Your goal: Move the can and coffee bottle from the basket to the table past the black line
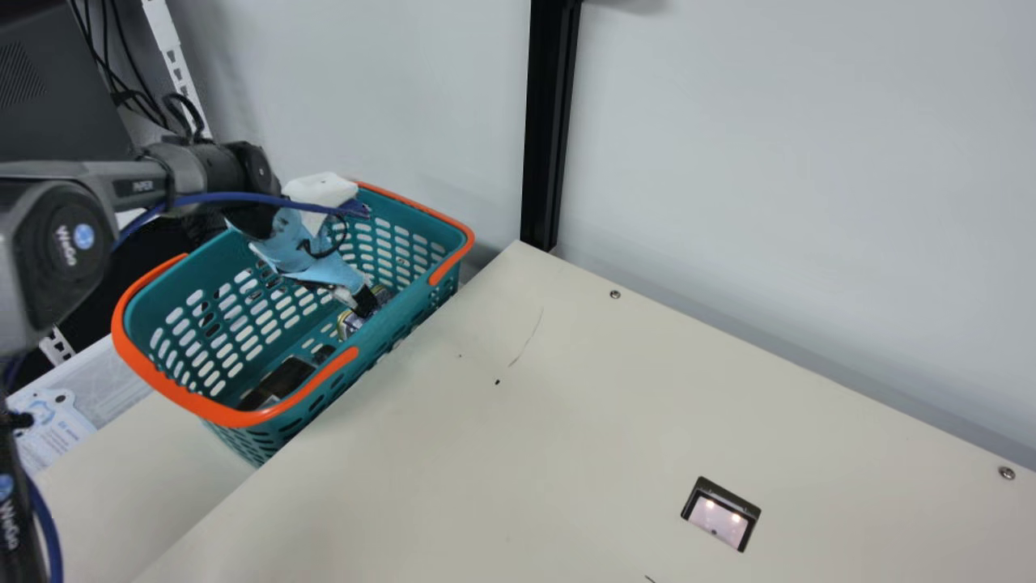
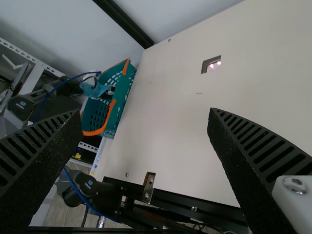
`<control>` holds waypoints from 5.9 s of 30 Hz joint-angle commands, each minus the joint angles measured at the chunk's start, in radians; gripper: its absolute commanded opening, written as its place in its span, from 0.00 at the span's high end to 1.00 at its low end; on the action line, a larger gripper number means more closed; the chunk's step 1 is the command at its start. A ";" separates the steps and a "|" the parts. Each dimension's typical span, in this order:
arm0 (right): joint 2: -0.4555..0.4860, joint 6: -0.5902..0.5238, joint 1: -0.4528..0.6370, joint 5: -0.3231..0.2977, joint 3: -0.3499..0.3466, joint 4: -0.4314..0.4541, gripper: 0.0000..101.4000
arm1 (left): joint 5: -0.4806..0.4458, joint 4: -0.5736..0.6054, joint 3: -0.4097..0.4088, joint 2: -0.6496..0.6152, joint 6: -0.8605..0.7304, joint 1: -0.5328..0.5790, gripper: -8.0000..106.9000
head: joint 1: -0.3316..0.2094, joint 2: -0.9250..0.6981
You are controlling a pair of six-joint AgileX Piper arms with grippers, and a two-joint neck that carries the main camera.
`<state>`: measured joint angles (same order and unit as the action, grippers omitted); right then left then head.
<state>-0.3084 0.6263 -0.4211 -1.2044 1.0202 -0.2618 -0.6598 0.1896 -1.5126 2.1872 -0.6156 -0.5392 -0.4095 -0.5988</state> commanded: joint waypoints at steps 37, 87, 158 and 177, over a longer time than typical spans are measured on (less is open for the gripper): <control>0.000 0.000 0.000 0.000 0.000 0.000 0.00 | 0.027 0.061 -0.262 0.257 0.017 0.035 0.84 | -0.027 -0.015; 0.000 0.000 0.000 0.000 0.000 0.000 0.00 | -0.194 0.755 0.610 -1.153 0.605 0.120 0.84 | -0.027 -0.015; 0.000 0.000 0.000 0.000 0.000 0.000 0.00 | -0.463 1.177 0.623 -1.433 1.584 0.314 0.84 | -0.027 -0.015; 0.000 0.000 0.000 0.000 0.000 0.000 0.00 | -0.332 0.734 0.570 -1.354 1.227 0.280 0.84 | -0.024 -0.015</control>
<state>-0.3084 0.6263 -0.4211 -1.2044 1.0202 -0.2618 -1.0324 1.0575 -0.9386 0.8257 0.6919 -0.2682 -0.4095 -0.5988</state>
